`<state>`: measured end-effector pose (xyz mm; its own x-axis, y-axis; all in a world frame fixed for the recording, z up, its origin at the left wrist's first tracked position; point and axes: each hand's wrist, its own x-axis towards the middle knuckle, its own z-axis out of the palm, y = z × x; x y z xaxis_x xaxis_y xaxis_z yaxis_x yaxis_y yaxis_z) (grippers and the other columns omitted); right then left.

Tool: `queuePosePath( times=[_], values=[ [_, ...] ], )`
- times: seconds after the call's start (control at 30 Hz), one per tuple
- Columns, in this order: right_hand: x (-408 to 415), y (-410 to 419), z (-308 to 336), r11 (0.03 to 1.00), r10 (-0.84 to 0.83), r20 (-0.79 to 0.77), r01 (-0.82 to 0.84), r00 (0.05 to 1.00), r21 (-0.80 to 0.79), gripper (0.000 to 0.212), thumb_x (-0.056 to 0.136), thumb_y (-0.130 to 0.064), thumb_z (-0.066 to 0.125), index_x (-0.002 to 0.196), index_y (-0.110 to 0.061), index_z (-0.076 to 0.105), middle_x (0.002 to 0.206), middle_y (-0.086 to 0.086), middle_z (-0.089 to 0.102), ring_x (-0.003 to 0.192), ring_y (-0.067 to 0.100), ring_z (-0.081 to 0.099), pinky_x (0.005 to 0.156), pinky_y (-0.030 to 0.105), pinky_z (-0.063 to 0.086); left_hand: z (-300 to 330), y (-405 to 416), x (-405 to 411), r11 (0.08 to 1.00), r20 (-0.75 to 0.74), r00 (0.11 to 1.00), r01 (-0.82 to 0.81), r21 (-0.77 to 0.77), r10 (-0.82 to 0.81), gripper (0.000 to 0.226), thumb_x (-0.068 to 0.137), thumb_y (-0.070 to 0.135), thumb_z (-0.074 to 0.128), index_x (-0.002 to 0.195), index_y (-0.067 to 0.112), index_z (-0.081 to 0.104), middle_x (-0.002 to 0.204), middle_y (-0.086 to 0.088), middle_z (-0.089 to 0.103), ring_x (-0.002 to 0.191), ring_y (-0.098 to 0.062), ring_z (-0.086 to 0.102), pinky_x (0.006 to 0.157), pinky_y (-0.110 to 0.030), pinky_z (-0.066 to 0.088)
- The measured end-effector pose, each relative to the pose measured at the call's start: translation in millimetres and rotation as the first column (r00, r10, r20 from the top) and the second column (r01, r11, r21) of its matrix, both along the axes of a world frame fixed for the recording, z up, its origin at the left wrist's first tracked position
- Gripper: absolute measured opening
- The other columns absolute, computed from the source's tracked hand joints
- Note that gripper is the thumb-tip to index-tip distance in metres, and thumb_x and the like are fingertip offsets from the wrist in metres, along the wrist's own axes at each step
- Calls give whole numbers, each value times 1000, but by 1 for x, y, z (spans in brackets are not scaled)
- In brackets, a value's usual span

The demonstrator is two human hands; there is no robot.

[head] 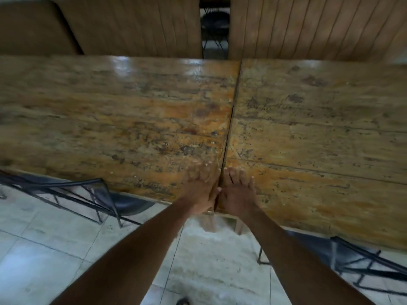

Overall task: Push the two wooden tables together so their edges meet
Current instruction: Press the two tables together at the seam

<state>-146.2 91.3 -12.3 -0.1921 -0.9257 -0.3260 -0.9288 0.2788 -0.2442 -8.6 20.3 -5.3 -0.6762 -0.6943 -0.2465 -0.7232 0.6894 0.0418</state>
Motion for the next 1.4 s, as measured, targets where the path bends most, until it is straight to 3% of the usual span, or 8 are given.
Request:
queuePosePath(
  times=[0.2,0.4,0.6,0.77,0.97,1.13,1.4],
  values=[
    [71,-17,108,993,69,11,-68,998,-93,70,104,-42,40,162,-17,9,171,6,7,156,39,4,124,59,8,98,-9,99,984,-52,997,-56,-166,48,58,103,52,25,152,23,31,169,-11,9,154,-36,7,121,-62,11],
    [219,-62,194,945,224,-32,-226,974,-237,66,103,-41,40,161,-21,15,170,6,12,155,37,11,124,58,14,181,-32,269,917,-211,954,-271,-292,215,70,102,55,22,159,18,8,168,-14,1,154,-38,4,121,-60,10],
    [445,-105,262,860,398,-50,-392,916,-326,65,102,-45,41,158,-19,22,168,6,18,153,36,17,120,56,22,242,-29,496,816,-315,884,-450,-364,347,75,96,65,12,158,23,17,169,-10,4,155,-34,3,121,-60,9],
    [611,-129,303,735,558,-96,-545,824,-405,62,99,-46,45,153,-18,32,159,7,36,143,35,34,113,49,33,286,-18,672,702,-396,775,-622,-346,492,65,101,58,26,157,26,21,169,-8,5,155,-31,3,121,-58,11],
    [740,-183,308,663,656,-104,-636,748,-395,63,98,-48,44,152,-18,34,158,9,39,143,36,37,113,55,33,301,-41,796,592,-452,661,-745,-306,599,63,101,58,28,155,24,27,169,-9,7,154,-34,5,121,-61,14],
    [835,-260,276,665,678,-48,-640,733,-385,57,96,-46,50,146,-19,41,149,9,48,136,36,44,108,51,41,280,-104,883,599,-387,687,-726,-339,615,65,99,62,24,153,27,27,168,-11,8,154,-36,6,120,-64,14],
    [973,-454,229,738,652,149,-578,743,-349,52,102,-36,48,146,-8,40,147,14,49,130,34,52,98,42,49,253,-284,1019,653,-233,711,-703,-282,664,67,99,64,19,156,28,19,168,-10,1,154,-33,1,121,-60,7]
  ],
)
